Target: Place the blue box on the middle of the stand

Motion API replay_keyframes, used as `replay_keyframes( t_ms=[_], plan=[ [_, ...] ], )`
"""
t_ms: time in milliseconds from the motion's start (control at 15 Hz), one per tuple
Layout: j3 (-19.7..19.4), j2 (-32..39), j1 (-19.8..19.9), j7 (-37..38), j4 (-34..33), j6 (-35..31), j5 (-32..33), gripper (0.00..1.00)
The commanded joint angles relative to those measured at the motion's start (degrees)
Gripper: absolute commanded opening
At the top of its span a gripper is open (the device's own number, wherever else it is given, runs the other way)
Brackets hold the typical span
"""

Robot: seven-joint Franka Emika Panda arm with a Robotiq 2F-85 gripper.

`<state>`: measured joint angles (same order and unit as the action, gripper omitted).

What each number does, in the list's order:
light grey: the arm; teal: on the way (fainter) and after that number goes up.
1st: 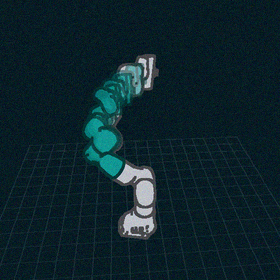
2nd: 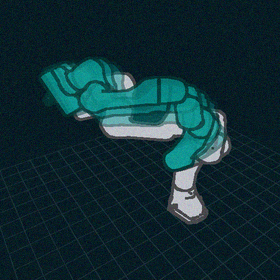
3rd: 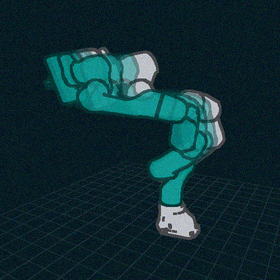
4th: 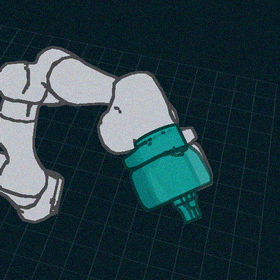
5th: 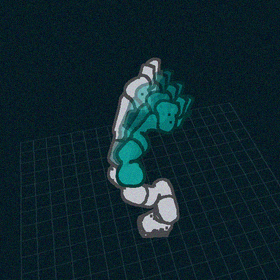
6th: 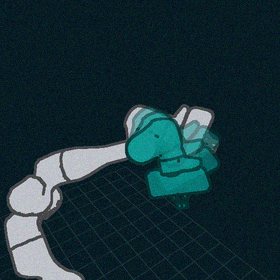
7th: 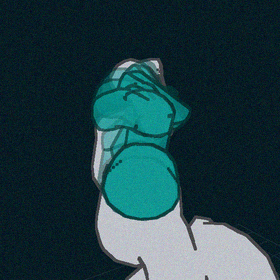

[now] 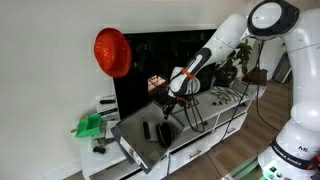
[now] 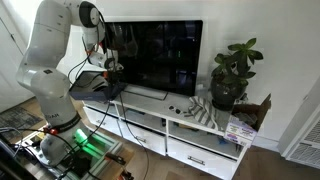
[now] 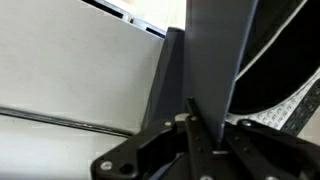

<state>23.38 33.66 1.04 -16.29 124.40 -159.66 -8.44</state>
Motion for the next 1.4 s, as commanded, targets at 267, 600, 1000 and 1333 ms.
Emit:
replay_keyframes(
  t_ms=[267, 600, 1000, 1333],
  plan=[
    [15.7, 0.0, 27.4, -25.0, 7.2, 13.6, -16.5, 0.01],
    [9.0, -0.3, 24.2, -24.5, 7.2, 13.2, -16.7, 0.02],
    [8.9, 0.1, 24.2, -23.9, 6.6, 13.5, -17.5, 0.01],
    [1.7, 0.5, 25.4, -23.8, 4.8, 14.9, -20.5, 0.01]
  ],
)
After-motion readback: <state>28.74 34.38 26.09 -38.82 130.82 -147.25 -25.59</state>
